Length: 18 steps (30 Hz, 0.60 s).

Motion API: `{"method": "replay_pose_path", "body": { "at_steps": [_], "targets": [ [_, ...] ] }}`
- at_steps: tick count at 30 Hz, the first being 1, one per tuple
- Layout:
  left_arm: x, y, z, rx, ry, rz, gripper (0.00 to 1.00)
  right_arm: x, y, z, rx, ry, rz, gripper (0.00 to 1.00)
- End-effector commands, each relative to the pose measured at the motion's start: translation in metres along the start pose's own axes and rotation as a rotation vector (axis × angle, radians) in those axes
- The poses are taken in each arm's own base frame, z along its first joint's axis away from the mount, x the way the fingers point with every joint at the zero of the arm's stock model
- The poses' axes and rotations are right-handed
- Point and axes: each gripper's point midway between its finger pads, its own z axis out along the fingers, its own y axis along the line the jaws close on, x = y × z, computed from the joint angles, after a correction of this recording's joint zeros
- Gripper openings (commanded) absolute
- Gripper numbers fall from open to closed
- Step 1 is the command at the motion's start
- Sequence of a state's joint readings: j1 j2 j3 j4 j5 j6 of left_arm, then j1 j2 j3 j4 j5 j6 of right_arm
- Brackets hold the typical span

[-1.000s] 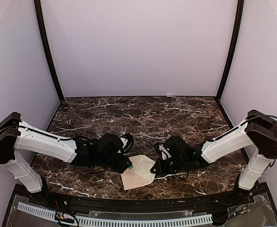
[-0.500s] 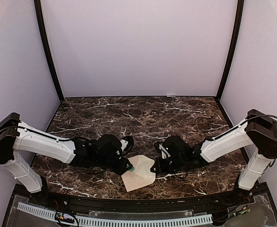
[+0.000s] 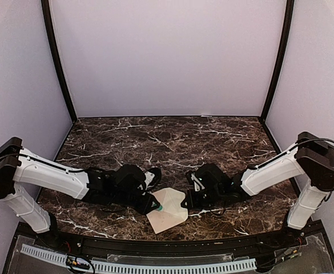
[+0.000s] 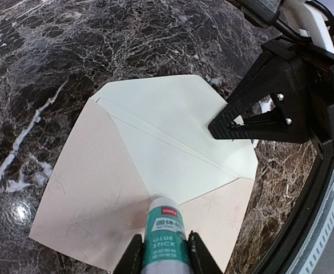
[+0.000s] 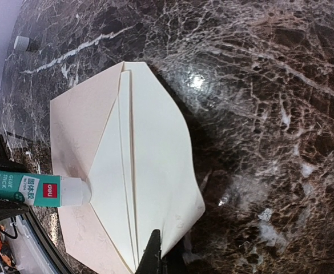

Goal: Place the letter into the envelope and seal it
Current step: Paint the envelope at the center of the board.

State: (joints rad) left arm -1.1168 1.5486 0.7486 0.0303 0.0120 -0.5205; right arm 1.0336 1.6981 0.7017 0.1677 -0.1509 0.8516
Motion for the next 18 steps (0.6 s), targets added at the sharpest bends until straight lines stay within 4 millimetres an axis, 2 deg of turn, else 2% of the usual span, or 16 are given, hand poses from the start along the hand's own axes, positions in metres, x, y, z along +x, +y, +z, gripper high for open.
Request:
{"method": "replay_pose_path", "body": {
  "at_steps": [1, 5, 9, 12, 18],
  "targets": [
    [0.062, 0.015, -0.001, -0.025, 0.203, -0.006, 0.00, 0.008, -0.014, 0.006, 0.068, 0.021, 0.015, 0.00],
    [0.064, 0.016, -0.001, -0.030, 0.205, -0.013, 0.00, 0.008, -0.013, 0.006, 0.064, 0.021, 0.012, 0.00],
    [0.064, 0.026, -0.001, -0.085, 0.197, -0.031, 0.00, 0.009, -0.012, 0.006, 0.054, 0.024, 0.006, 0.00],
    [0.059, 0.040, -0.002, -0.163, 0.160, -0.047, 0.00, 0.010, -0.009, 0.005, 0.038, 0.027, -0.003, 0.00],
    [0.048, 0.053, -0.003, -0.218, 0.108, -0.091, 0.00, 0.011, -0.008, 0.004, 0.027, 0.034, -0.016, 0.00]
  ]
}}
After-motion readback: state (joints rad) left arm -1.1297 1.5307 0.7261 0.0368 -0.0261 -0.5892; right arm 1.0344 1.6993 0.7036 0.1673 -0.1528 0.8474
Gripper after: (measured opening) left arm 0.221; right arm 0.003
